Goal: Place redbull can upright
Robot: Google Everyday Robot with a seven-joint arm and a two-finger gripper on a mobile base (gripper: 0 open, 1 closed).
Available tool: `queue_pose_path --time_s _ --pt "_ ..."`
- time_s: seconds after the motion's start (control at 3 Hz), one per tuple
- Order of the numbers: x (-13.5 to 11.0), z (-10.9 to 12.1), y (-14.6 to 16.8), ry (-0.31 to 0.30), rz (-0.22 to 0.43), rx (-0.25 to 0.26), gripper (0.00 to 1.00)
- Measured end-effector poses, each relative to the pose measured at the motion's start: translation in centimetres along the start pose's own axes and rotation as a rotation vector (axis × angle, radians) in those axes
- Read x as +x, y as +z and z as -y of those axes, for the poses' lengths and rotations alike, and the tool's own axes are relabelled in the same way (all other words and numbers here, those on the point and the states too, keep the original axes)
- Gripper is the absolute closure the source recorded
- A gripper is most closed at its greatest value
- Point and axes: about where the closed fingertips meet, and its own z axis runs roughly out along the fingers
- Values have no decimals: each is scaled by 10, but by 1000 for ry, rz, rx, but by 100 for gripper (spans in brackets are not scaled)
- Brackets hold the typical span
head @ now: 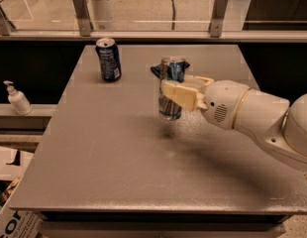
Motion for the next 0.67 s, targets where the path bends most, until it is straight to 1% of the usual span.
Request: queue_pose_path --time_s 0.67 --pt "3 13 7 -34 -142 136 100"
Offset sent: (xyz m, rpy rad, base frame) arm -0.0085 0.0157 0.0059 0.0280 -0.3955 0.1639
